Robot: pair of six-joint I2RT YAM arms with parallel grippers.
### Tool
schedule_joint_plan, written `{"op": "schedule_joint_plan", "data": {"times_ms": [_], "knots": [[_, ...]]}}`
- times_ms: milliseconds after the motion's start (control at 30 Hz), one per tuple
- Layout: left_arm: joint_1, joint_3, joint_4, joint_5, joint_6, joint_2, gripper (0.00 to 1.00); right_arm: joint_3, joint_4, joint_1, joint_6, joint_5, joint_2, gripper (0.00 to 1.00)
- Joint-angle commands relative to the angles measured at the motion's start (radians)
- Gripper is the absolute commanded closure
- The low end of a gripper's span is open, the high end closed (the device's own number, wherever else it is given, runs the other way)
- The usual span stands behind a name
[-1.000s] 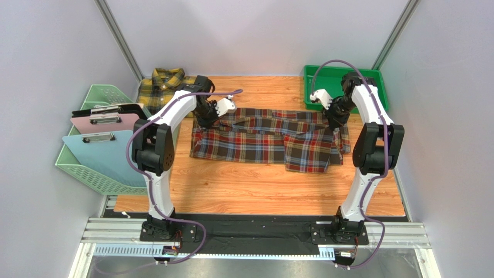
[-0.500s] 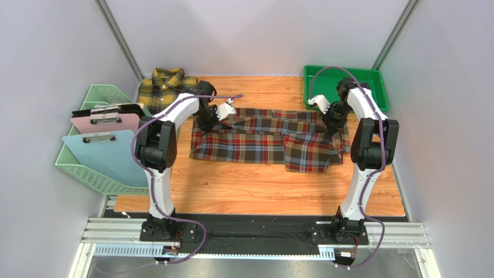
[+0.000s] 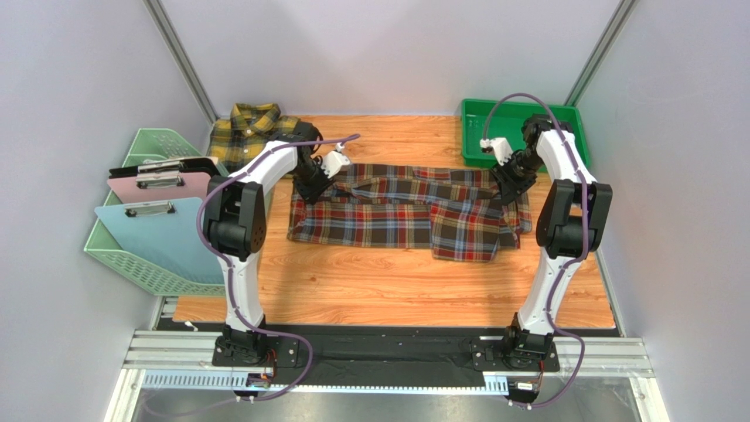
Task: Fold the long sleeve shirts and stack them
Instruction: Fold the shirt
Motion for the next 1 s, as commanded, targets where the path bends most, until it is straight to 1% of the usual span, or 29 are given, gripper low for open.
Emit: {"op": "schedule_joint_plan", "data": {"times_ms": [0,33,67,133,233,300,433,500,600,767,800,900,967], "knots": [[0.019,-0.049,-0.023,0.071,-0.07,-0.155,0.58,0.024,-0.112,-0.061,0.11,-0.061,-0.061,0.56],[0.016,-0.069,-0.03,0.085,-0.071,-0.197,0.51,0.005,-0.14,-0.079,0.118,-0.077,-0.073,0.55],[0.006,-0.091,-0.036,0.089,-0.071,-0.216,0.5,-0.019,-0.143,-0.083,0.123,-0.092,-0.084,0.56],[-0.013,-0.157,-0.043,0.079,-0.059,-0.245,0.49,-0.123,-0.108,-0.083,0.143,-0.1,-0.122,0.56],[-0.03,-0.206,-0.041,0.076,-0.063,-0.227,0.49,-0.241,-0.019,-0.08,0.192,-0.097,-0.127,0.59],[-0.034,-0.215,-0.041,0.064,-0.088,-0.201,0.5,-0.271,0.011,-0.079,0.208,-0.075,-0.107,0.61],[-0.036,-0.26,-0.007,0.017,-0.087,-0.141,0.52,-0.32,0.113,-0.079,0.256,-0.031,-0.049,0.63],[-0.036,-0.292,0.006,-0.013,-0.068,-0.13,0.54,-0.335,0.128,-0.079,0.258,0.0,-0.03,0.66],[-0.036,-0.34,0.011,-0.039,-0.045,-0.133,0.61,-0.378,0.134,-0.081,0.242,0.037,-0.029,0.72],[-0.041,-0.433,0.0,-0.011,-0.028,-0.184,0.66,-0.501,0.139,-0.083,0.199,0.054,-0.127,0.76],[-0.041,-0.442,-0.01,-0.002,-0.036,-0.198,0.68,-0.527,0.134,-0.083,0.184,0.052,-0.141,0.77],[-0.041,-0.456,-0.041,0.05,-0.037,-0.233,0.68,-0.523,0.07,-0.083,0.157,0.034,-0.19,0.78],[-0.033,-0.432,-0.05,0.085,-0.036,-0.261,0.66,-0.466,0.012,-0.084,0.147,0.009,-0.216,0.76]]}}
